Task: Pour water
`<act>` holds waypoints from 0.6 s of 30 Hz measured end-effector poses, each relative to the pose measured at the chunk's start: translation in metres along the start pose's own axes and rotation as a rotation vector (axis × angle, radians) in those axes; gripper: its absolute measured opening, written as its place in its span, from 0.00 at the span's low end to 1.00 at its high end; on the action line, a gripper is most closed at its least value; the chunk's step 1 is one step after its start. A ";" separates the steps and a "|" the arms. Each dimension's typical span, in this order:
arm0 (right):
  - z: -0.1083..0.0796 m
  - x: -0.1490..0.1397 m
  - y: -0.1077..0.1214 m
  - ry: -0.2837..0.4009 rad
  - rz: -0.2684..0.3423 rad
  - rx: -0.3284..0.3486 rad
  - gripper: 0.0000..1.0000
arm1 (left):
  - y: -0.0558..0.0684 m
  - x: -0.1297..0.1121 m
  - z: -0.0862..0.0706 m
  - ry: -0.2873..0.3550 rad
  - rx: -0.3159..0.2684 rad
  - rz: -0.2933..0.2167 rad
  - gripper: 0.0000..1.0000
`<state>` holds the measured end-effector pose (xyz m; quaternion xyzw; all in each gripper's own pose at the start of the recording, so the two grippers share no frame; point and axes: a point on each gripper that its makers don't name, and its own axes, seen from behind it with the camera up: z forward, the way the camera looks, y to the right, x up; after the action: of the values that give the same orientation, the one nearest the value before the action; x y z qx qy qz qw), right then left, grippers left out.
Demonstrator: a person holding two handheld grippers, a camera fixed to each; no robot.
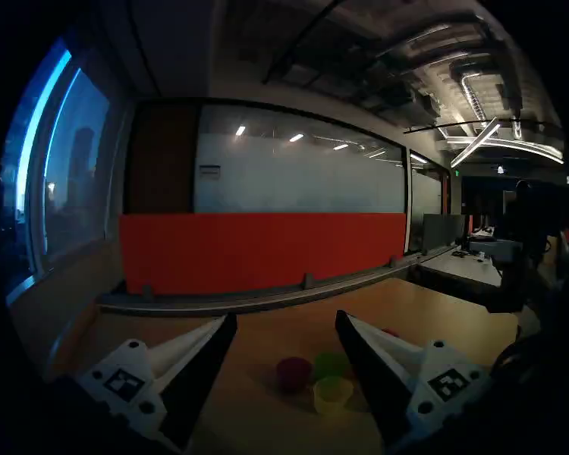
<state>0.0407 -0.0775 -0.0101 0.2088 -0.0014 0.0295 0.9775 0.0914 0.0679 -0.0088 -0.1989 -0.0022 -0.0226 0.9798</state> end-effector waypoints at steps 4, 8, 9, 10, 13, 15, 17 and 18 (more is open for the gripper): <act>0.002 -0.002 -0.004 -0.005 0.004 0.026 0.99 | 0.006 0.003 0.002 0.009 -0.029 -0.002 0.97; 0.004 -0.004 -0.007 -0.020 -0.011 0.047 0.99 | 0.009 0.001 0.004 0.004 -0.050 0.000 0.97; 0.005 -0.005 -0.009 -0.025 -0.015 0.054 0.99 | 0.009 -0.001 0.004 -0.001 -0.057 0.002 0.97; 0.005 -0.006 -0.010 -0.032 -0.017 0.061 0.99 | 0.011 -0.002 0.005 -0.008 -0.065 0.006 0.97; 0.006 -0.011 -0.016 -0.054 -0.022 0.086 0.99 | 0.014 -0.008 0.006 -0.030 -0.092 0.017 0.97; 0.007 -0.015 -0.021 -0.071 -0.025 0.104 0.99 | 0.017 -0.013 0.007 -0.044 -0.110 0.022 0.97; 0.008 -0.020 -0.025 -0.088 -0.032 0.120 0.99 | 0.020 -0.018 0.008 -0.059 -0.129 0.024 0.97; 0.009 -0.023 -0.027 -0.097 -0.036 0.128 0.99 | 0.021 -0.021 0.008 -0.067 -0.140 0.024 0.97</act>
<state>0.0196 -0.1069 -0.0134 0.2723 -0.0432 0.0017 0.9613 0.0714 0.0913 -0.0095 -0.2674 -0.0311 -0.0044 0.9631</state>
